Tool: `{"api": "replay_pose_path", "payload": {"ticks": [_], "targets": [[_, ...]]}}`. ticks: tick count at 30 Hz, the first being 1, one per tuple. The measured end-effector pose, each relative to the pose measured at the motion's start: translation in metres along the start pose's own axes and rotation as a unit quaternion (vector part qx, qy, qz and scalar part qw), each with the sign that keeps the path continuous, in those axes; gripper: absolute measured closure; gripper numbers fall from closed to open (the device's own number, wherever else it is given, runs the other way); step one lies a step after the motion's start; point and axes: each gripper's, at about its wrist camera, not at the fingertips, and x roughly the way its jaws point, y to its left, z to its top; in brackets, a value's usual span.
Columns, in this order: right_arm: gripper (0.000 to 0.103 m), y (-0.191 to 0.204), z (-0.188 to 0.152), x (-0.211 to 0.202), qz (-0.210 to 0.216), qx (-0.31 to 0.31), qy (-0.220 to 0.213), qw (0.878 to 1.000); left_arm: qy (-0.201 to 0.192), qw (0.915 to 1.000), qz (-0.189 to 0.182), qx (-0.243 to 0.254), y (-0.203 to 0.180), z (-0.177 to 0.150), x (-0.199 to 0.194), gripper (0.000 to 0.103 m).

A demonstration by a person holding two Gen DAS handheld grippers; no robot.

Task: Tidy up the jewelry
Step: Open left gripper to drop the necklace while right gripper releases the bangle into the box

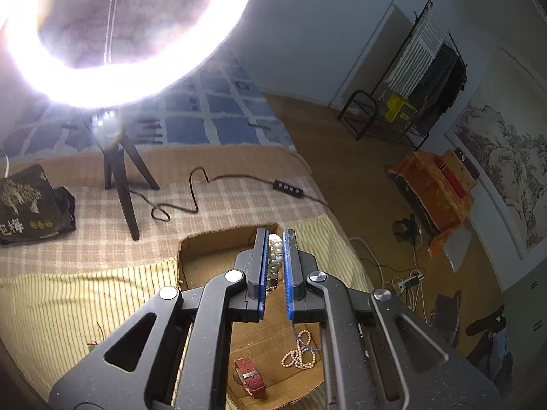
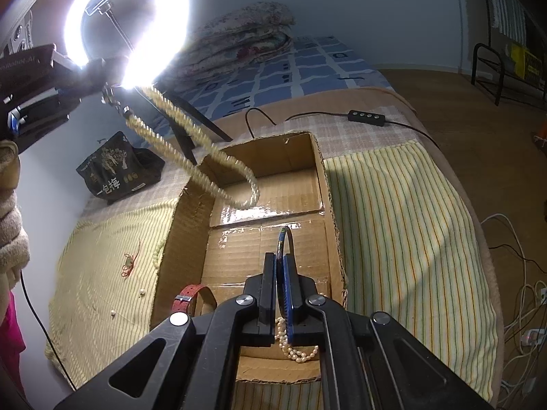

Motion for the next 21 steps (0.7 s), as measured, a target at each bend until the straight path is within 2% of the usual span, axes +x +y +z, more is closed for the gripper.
{"api": "replay_pose_path", "payload": {"ticks": [3, 6, 7, 10, 15, 21], "targets": [[0.096, -0.001, -0.001, 0.002, 0.003, 0.002, 0.004, 1.000, 0.021, 0.9998, -0.001, 0.006, 0.001, -0.005, 0.012, 0.097], [0.060, -0.001, -0.002, 0.003, 0.000, 0.002, 0.002, 1.000, 0.026, 0.9994, 0.014, 0.019, 0.000, -0.012, 0.017, 0.097], [0.054, -0.001, -0.003, 0.003, -0.004, 0.002, 0.001, 1.000, 0.027, 0.9993, 0.018, 0.020, 0.001, -0.014, 0.017, 0.097], [0.045, 0.001, -0.005, 0.002, -0.012, 0.001, -0.002, 1.000, 0.030, 0.9991, 0.023, 0.017, 0.005, -0.018, 0.018, 0.097], [0.040, 0.004, -0.006, -0.002, -0.012, 0.004, -0.002, 1.000, 0.024, 0.9992, 0.031, 0.012, 0.013, -0.022, 0.006, 0.097], [0.030, 0.012, -0.008, -0.019, -0.017, 0.001, -0.015, 1.000, 0.016, 0.9990, 0.040, 0.015, 0.018, -0.025, -0.014, 0.097]]}}
